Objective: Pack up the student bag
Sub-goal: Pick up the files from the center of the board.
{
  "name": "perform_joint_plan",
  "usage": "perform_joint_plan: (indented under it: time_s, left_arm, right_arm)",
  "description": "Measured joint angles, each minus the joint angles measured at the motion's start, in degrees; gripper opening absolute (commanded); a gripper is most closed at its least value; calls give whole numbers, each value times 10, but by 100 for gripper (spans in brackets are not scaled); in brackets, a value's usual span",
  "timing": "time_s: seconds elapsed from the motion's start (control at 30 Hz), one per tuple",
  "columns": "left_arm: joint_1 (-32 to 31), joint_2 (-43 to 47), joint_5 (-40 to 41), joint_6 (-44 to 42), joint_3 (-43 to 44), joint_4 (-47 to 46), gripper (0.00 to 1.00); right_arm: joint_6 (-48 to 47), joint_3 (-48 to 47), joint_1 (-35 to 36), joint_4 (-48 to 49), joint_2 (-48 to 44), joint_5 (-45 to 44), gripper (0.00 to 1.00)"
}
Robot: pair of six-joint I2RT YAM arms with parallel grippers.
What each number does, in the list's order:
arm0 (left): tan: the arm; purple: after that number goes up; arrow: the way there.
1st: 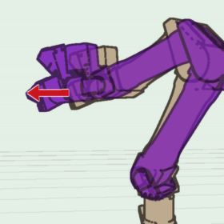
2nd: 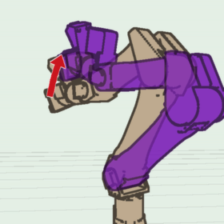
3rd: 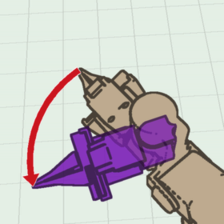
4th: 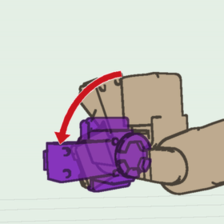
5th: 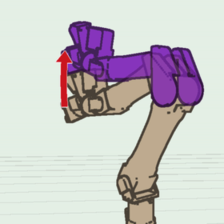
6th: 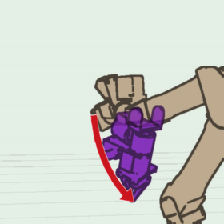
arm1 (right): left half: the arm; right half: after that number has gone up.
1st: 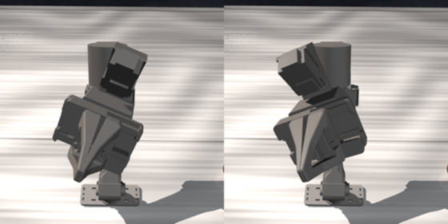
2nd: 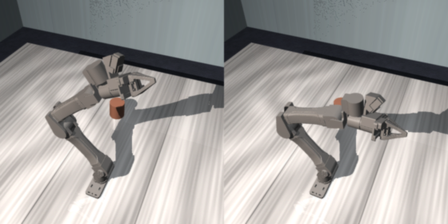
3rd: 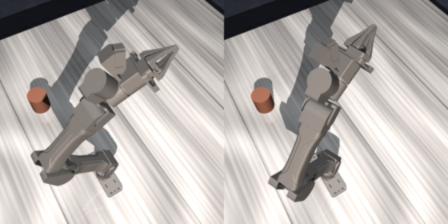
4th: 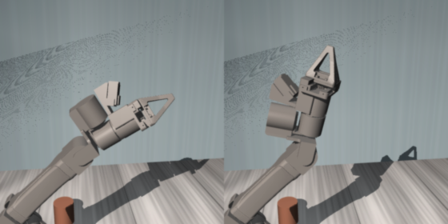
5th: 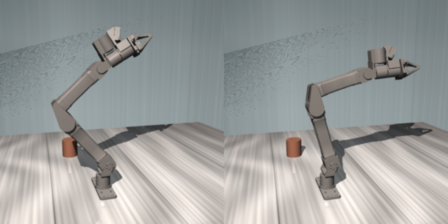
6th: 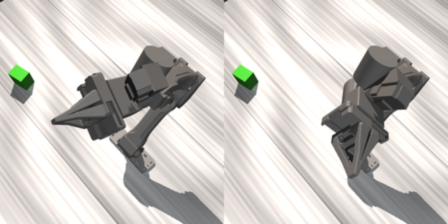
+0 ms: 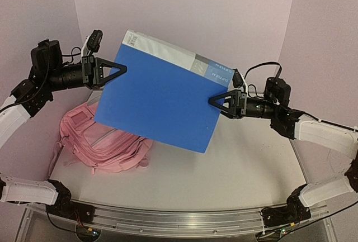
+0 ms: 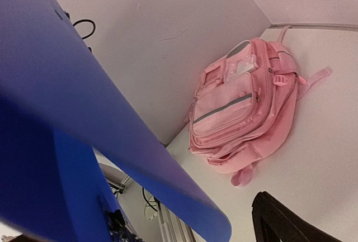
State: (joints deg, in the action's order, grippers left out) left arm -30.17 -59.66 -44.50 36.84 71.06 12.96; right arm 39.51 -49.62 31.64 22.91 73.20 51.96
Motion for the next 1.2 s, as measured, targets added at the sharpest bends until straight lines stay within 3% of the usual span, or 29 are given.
perform_joint_plan:
  time_s: [0.2, 0.33, 0.5, 0.63, 0.87, 0.9, 0.97, 1.2]
  left_arm:
    - [0, -1, -10, 24, -16, -38, 0]
    - [0, -4, -5, 26, -19, -42, 0]
    - [6, -18, 22, 26, -19, -28, 0]
    - [19, -36, 43, 24, -27, -13, 14]
    - [42, -66, 140, -27, -49, 69, 71]
    - [44, -71, 160, -35, -55, 85, 75]
    - [46, -78, 195, -55, -69, 110, 80]
    - [34, -113, 280, -105, -122, 176, 79]
  right_arm:
    - [62, 0, 3, 93, 3, 52, 59]
    - [97, 0, 12, 135, 4, 73, 30]
    - [125, 0, 19, 167, 3, 78, 2]
    - [144, 6, 22, 164, -9, 59, 0]
    - [138, 38, 28, 110, -45, -41, 0]
    - [129, 38, 28, 90, -48, -65, 0]
    - [106, 34, 28, 44, -51, -108, 0]
    - [48, 12, 23, -119, -28, -244, 0]
